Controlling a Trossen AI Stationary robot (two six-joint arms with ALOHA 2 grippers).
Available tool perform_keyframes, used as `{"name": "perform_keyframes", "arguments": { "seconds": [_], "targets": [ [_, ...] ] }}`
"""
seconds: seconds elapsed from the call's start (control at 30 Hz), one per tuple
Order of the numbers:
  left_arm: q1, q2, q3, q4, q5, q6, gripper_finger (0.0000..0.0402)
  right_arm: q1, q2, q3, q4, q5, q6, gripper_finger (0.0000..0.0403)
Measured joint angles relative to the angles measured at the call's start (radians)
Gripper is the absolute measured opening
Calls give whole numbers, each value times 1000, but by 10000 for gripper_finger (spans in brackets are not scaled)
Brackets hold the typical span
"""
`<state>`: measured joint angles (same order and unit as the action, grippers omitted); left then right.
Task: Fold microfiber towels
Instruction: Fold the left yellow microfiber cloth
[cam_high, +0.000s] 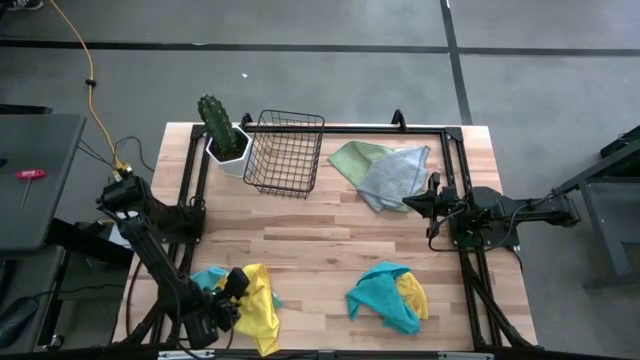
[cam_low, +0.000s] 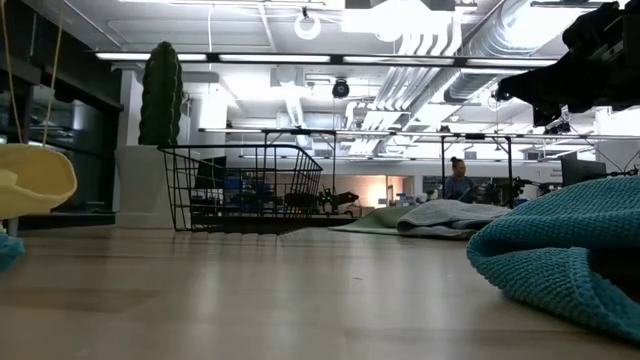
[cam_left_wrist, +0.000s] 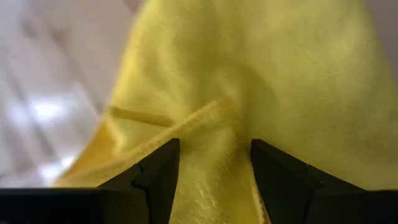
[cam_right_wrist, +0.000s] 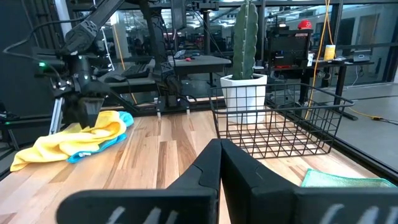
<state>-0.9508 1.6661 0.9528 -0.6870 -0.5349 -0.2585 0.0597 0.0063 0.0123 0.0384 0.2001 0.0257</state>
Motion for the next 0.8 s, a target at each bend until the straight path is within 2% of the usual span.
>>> {"name": "perform_keyframes", "arguments": {
  "seconds": [0.1,0.27,0.43,0.8],
  "targets": [
    [0,-1,37,-77,-71,0,186,0,0,0,0,0,0,0],
    [4,-2,82,-180,-116,28,186,0,0,0,0,0,0,0],
    [4,-2,132,-253,-214,28,186,0,0,0,0,0,0,0],
    [6,-2,151,-259,-169,-64,186,0,0,0,0,0,0,0]
  ]
}}
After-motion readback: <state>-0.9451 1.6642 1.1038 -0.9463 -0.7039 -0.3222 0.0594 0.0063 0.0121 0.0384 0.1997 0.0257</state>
